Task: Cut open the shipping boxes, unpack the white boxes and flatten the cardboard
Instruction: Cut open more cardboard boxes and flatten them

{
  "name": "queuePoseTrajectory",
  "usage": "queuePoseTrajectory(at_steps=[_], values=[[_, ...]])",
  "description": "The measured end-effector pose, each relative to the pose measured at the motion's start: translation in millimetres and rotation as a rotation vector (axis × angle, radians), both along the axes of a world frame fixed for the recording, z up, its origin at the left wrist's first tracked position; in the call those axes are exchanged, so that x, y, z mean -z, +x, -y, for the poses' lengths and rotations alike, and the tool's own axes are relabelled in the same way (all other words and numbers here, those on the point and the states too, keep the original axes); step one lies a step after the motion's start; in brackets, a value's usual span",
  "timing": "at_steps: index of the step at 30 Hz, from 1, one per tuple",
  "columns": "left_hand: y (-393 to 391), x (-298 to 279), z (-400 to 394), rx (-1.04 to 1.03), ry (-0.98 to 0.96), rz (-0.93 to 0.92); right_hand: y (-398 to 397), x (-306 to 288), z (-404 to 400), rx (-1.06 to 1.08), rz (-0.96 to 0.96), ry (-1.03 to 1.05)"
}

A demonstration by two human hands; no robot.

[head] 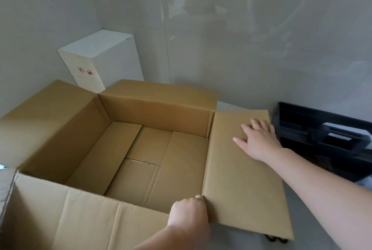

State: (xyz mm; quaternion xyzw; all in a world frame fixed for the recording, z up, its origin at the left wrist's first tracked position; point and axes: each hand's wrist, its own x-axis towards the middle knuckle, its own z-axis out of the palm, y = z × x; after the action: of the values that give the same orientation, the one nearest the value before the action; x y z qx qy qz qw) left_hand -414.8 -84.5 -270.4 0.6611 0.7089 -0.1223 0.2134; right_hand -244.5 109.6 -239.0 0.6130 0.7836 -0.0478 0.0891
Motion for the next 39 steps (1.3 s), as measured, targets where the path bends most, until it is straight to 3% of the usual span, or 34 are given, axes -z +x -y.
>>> queuePoseTrajectory(at_steps=[7, 14, 20, 25, 27, 31, 35, 37, 39], values=[[1, -13, -20, -0.014, 0.143, 0.036, -16, -17, 3, -0.086, -0.010, -0.028], [3, -30, -29, -0.010, 0.154, 0.028, -21, -23, 8, -0.153, -0.033, -0.053], [0, -65, -52, 0.022, 0.219, -0.032, -34, -53, 24, -0.472, -0.058, -0.285], [-9, -104, -76, 0.008, 0.302, -0.103, -38, -117, 31, -0.525, 0.081, -0.422], [-15, -125, -86, -0.009, 0.329, -0.109, -40, -135, 33, -0.594, 0.161, -0.324], [-25, -177, -97, 0.004, 0.377, -0.091, -53, -165, 37, -0.687, 0.095, 0.046], [-45, -220, -55, 0.220, 0.282, 0.111, -58, -201, 25, -0.658, 0.062, 0.084], [-64, -231, -23, 0.427, 0.267, 0.027, -60, -215, 14, -0.654, 0.025, 0.086], [-87, -230, 0, 0.552, 0.291, -0.198, -63, -229, 3, -0.647, 0.010, 0.068]])
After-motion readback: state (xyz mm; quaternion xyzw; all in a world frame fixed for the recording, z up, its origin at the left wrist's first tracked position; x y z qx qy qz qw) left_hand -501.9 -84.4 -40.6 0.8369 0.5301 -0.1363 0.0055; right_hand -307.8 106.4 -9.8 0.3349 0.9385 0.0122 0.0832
